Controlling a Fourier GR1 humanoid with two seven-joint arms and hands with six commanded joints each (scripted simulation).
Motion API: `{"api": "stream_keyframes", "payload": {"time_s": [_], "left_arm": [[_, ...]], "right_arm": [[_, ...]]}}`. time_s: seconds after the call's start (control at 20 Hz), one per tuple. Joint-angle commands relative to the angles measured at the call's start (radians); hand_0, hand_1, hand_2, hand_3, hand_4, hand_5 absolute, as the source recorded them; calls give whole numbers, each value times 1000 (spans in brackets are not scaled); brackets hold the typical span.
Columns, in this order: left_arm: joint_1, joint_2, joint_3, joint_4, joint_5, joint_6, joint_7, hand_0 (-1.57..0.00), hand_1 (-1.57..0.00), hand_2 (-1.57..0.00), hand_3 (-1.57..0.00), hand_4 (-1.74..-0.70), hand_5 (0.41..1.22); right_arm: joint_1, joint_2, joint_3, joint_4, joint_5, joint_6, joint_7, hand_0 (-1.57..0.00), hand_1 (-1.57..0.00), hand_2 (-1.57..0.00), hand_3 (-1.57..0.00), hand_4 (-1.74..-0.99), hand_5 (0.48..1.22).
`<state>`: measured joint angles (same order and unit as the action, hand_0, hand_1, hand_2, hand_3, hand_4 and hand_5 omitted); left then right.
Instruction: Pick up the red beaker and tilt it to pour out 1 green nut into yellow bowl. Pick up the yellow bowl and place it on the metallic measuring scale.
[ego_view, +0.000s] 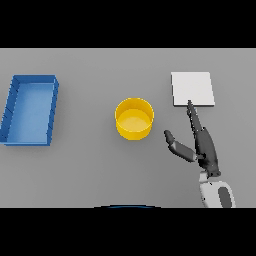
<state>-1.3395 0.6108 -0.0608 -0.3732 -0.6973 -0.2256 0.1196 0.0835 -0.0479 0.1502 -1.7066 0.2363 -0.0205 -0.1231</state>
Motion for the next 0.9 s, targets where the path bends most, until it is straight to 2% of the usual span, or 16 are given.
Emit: {"api": "stream_keyframes", "payload": {"time_s": [0.0, 0.1, 0.2, 0.25, 0.4, 0.6, 0.7, 0.8, 0.85], "left_arm": [[40, 0, 16, -28, 15, 43, 42, -1571, -1571, -1571, -1560, -1740, 1221], [134, -3, 84, -74, 91, 103, 83, -1571, -1571, -1571, -1564, -1740, 1221], [217, -13, 142, -129, 158, 137, 161, -1571, -1571, -1571, -1567, -1741, 1221], [259, -13, 163, -164, 182, 146, 196, -1571, -1571, -1571, -1567, -1741, 1221], [446, -44, 194, -326, 250, 174, 230, -1571, -1571, -1571, -1569, -1741, 1221], [662, -103, 215, -536, 308, 215, 280, -1571, -1571, -1571, -1570, -1741, 1221], [727, -128, 220, -604, 324, 232, 300, -1571, -1571, -1571, -1571, -1741, 1151], [773, -147, 222, -656, 335, 243, 326, -1571, -1571, -1571, -1571, -1741, 1050], [792, -151, 224, -683, 340, 246, 349, -1571, -1571, -1571, -1571, -1741, 984]], "right_arm": [[1, -7, -6, 0, -5, 4, -5, 1, 1, 1, 1, -1138, 626], [-1, -4, -1, 13, 2, 2, 2, 1, 1, 1, 1, -1134, 632], [-1, -9, -2, 10, -13, 18, -9, 1, 1, 1, 1, -1138, 648], [-17, -15, -13, 13, -18, 15, 4, 1, 1, 1, 1, -1133, 655], [3, -2, 3, 15, -19, 23, -21, 1, 1, 1, 1, -1131, 669], [8, -17, -2, 15, 0, 11, -36, 1, 1, 1, 1, -1166, 676], [13, -14, 2, 1, -7, 17, -23, 1, 1, 1, 1, -1174, 676], [2, -13, 0, 5, -6, 15, -23, 1, 1, 1, 1, -1167, 675], [-1, -15, -6, 7, -11, 14, -6, 1, 1, 1, 1, -1161, 671]]}}
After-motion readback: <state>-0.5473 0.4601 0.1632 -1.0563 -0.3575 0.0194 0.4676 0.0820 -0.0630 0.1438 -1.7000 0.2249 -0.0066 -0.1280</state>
